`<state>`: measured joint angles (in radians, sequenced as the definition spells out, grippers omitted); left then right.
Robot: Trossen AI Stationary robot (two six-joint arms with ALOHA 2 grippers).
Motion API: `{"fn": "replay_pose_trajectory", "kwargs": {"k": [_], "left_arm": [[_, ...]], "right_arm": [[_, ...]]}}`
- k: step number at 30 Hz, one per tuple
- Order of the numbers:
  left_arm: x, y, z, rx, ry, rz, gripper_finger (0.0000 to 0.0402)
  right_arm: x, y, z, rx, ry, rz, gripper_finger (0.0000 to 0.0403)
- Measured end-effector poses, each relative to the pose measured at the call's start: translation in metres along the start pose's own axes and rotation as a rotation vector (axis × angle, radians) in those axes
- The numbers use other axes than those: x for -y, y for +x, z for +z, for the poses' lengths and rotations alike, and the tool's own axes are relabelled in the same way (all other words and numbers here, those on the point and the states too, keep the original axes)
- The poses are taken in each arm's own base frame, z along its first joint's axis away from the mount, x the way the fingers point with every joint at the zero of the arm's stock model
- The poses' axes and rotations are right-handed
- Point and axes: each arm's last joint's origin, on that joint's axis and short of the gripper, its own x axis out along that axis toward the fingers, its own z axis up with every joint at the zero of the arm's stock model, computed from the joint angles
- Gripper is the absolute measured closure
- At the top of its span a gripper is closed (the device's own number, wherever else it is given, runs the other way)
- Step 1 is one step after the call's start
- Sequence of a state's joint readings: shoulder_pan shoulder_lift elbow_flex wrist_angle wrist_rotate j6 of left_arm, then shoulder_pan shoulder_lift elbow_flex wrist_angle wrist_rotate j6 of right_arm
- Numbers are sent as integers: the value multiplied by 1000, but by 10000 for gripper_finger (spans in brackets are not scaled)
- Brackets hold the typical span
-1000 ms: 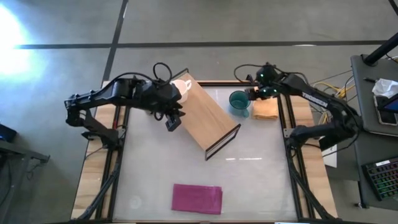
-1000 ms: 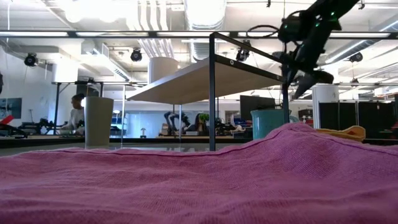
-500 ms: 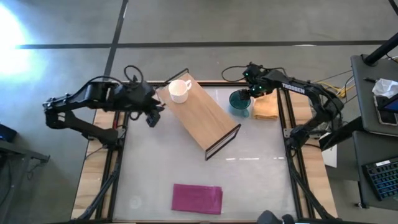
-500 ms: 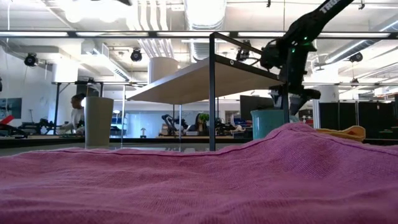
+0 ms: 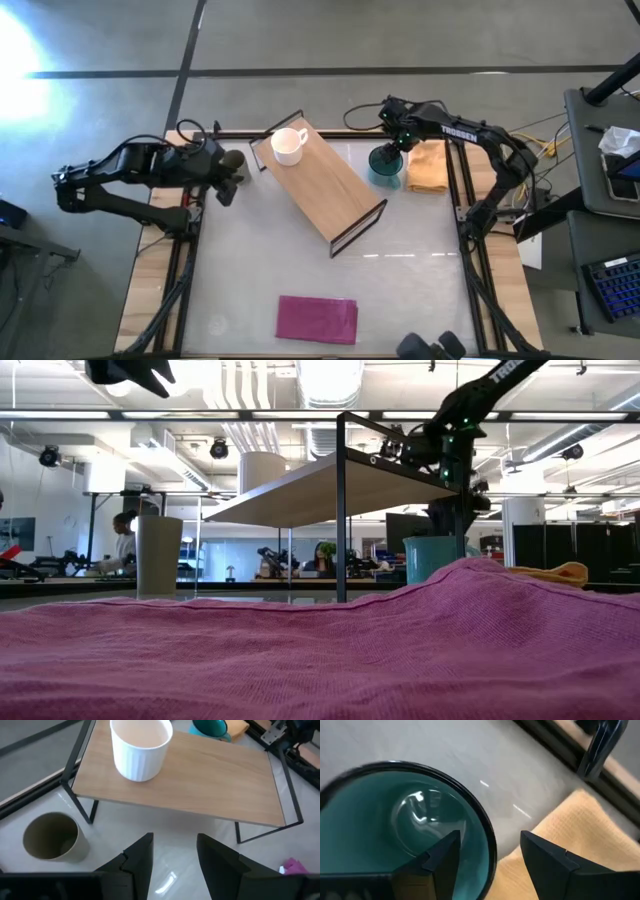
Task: Stack small to large cups/mugs on shelf
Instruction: Put the pine green mug on the shelf
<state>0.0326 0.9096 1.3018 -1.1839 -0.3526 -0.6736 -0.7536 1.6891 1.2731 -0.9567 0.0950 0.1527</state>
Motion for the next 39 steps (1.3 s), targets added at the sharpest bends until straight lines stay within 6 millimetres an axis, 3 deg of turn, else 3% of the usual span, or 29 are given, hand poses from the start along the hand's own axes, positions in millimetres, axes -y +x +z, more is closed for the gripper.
{"fn": "replay_pose_trajectory", "kwargs": {"k": [6,16,25,30,39], "left_arm": [[-3,-4,0,15,-8,-9,265],[-2,-2,0,23,48,21,265],[-1,0,1,26,113,40,265],[-3,-2,0,27,114,38,265],[-5,-6,-2,18,111,9,265]], "right_arm": [[0,3,-2,-15,116,-20,202],[8,-31,-34,-24,490,-44,202],[-17,-29,-65,13,880,32,202],[-25,-30,-63,149,1034,145,202],[-37,-18,-74,130,1227,120,202]]}}
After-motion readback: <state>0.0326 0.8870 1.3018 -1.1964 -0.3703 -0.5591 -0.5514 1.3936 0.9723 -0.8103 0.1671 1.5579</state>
